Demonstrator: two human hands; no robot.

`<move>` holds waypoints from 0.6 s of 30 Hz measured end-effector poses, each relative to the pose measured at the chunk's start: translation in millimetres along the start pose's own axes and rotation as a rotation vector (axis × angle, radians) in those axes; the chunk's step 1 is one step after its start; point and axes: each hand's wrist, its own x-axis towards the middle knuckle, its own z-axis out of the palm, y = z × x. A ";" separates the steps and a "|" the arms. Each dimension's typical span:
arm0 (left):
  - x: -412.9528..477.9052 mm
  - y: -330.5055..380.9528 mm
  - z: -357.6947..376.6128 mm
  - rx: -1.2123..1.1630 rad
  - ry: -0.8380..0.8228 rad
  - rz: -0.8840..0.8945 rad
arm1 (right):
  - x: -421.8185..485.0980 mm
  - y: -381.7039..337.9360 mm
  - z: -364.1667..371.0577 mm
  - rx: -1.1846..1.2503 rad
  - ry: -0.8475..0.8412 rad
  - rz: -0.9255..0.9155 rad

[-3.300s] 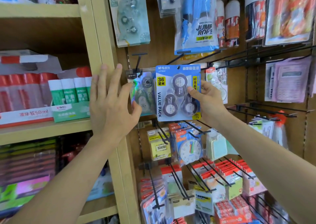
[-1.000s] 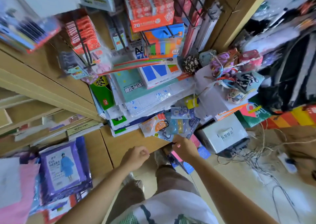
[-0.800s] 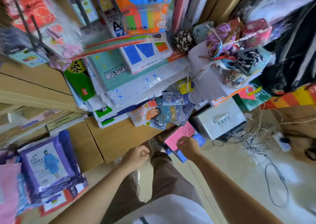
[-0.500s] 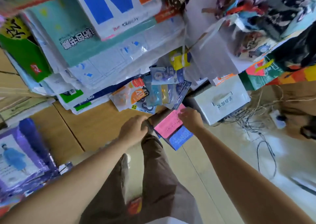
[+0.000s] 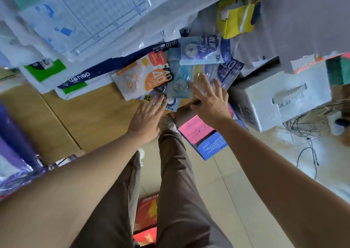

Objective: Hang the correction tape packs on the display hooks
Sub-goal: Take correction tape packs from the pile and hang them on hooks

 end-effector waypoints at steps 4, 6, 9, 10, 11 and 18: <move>-21.8 -7.3 8.4 0.028 0.018 -0.048 | 1.1 -10.7 2.1 -0.003 0.058 0.046; -34.0 -12.2 10.7 0.019 0.056 -0.114 | 3.8 -19.9 -2.0 -0.006 0.088 0.075; -48.3 -23.3 14.3 -0.036 0.083 -0.261 | 7.9 -31.2 -5.9 -0.006 0.091 0.123; -52.1 -27.3 15.4 -0.076 0.097 -0.310 | 8.3 -34.8 -5.6 -0.008 0.092 0.133; -55.6 -30.8 16.6 -0.144 0.124 -0.361 | 8.2 -37.8 -4.2 -0.011 0.092 0.135; -59.9 -37.3 24.3 -0.690 0.254 -0.958 | 2.2 -46.6 6.2 -0.023 0.000 0.119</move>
